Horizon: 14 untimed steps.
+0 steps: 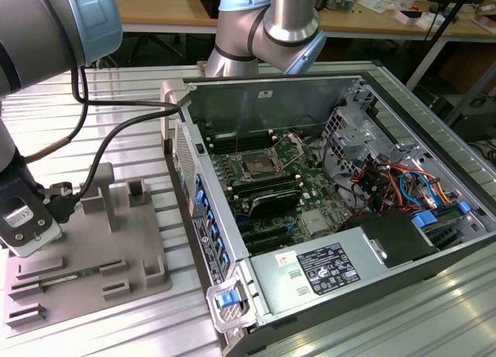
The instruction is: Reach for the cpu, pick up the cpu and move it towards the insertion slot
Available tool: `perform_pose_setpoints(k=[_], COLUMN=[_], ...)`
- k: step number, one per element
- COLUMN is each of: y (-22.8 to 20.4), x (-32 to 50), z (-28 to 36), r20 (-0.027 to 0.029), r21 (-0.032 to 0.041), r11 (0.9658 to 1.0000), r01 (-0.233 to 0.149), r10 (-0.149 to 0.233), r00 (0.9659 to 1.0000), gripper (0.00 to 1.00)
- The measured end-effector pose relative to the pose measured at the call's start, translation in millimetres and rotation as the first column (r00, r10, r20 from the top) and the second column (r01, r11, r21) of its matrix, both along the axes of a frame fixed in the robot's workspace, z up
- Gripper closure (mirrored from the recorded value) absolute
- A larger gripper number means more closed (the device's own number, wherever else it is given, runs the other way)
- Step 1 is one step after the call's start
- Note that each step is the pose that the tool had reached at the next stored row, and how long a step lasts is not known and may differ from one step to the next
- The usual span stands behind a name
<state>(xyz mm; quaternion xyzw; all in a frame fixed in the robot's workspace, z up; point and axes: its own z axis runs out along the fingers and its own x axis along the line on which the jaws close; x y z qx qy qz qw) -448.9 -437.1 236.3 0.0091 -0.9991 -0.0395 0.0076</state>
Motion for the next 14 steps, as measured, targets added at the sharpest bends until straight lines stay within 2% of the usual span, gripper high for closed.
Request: perform_pose_setpoints(k=[14], y=[0.0], x=[0.0], z=[4.1], r20=[0.0000], r21=[0.0000], r11=[1.0000], r01=[0.000], r10=[0.000], r00=[1.0000], gripper=[0.45])
